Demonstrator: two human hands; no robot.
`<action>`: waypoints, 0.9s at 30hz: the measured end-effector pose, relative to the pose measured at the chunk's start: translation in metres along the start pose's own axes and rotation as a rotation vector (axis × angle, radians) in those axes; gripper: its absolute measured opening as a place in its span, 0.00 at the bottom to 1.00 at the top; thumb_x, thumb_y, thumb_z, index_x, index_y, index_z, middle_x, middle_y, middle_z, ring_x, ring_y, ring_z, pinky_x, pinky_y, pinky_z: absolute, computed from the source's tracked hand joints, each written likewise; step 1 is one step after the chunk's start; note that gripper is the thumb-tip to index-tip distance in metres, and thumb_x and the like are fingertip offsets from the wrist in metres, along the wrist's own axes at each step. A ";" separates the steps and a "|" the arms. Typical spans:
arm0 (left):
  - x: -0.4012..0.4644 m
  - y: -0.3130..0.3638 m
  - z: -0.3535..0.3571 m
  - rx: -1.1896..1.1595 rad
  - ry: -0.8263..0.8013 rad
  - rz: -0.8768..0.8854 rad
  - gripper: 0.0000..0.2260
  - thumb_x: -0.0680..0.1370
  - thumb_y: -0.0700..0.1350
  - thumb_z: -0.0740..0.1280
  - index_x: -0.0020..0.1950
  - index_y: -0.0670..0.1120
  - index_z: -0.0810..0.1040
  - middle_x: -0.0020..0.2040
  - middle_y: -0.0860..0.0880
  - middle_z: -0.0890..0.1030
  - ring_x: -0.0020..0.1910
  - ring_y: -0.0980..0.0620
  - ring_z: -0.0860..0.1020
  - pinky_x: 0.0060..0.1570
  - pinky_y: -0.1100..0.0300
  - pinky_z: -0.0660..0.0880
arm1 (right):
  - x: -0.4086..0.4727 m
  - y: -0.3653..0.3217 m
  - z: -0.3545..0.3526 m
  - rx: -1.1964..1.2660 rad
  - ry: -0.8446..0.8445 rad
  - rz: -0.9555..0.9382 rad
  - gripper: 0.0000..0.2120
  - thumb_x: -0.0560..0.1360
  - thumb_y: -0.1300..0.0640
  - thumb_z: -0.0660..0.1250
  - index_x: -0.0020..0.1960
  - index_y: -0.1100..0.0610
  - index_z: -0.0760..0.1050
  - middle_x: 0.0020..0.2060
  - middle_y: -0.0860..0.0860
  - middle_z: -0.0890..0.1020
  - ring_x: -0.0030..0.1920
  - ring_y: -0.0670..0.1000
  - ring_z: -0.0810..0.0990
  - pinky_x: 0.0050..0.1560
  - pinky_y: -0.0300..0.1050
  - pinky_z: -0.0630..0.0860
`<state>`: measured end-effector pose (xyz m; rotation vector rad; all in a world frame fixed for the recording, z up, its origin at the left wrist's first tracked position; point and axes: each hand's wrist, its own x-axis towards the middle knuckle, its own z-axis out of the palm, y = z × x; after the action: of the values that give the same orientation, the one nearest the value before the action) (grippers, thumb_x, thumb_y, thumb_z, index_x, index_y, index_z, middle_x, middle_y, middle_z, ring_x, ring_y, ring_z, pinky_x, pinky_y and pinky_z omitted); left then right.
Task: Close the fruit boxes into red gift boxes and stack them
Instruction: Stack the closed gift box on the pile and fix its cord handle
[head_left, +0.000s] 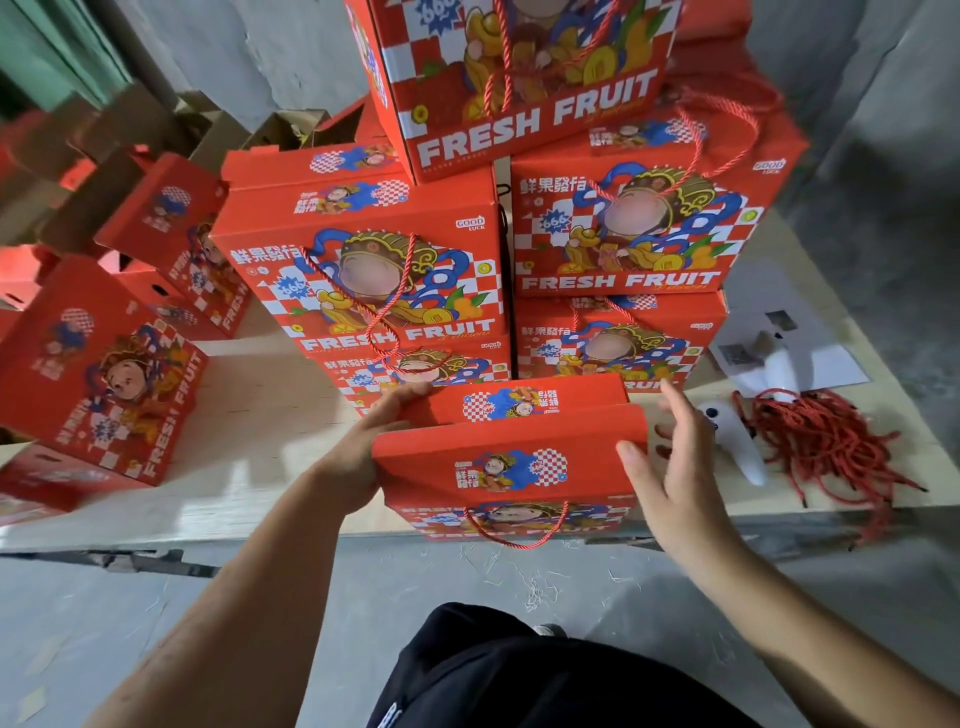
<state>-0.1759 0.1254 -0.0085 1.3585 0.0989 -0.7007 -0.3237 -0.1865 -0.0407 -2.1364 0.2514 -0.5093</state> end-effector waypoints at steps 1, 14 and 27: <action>-0.001 -0.001 0.004 -0.072 0.060 -0.012 0.17 0.80 0.45 0.68 0.69 0.49 0.79 0.69 0.43 0.80 0.56 0.45 0.85 0.52 0.50 0.84 | 0.002 -0.002 0.003 -0.104 0.015 -0.088 0.24 0.84 0.52 0.63 0.78 0.56 0.65 0.69 0.57 0.71 0.70 0.59 0.71 0.71 0.57 0.68; -0.028 -0.052 0.049 1.666 0.306 0.790 0.45 0.59 0.75 0.76 0.70 0.53 0.73 0.63 0.49 0.75 0.56 0.42 0.74 0.57 0.46 0.71 | 0.016 -0.015 0.011 -0.740 -0.292 -0.394 0.48 0.56 0.25 0.76 0.65 0.54 0.71 0.58 0.51 0.74 0.54 0.57 0.72 0.55 0.56 0.73; -0.009 -0.044 0.049 1.795 0.298 0.654 0.53 0.58 0.82 0.60 0.76 0.53 0.68 0.58 0.50 0.74 0.53 0.45 0.74 0.54 0.46 0.75 | 0.025 -0.026 0.023 -0.838 -0.566 -0.122 0.63 0.62 0.18 0.61 0.82 0.45 0.33 0.80 0.58 0.46 0.80 0.63 0.47 0.79 0.60 0.43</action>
<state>-0.2210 0.0821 -0.0303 2.9509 -0.9188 0.2001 -0.2912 -0.1634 -0.0248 -3.0125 -0.0020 0.2079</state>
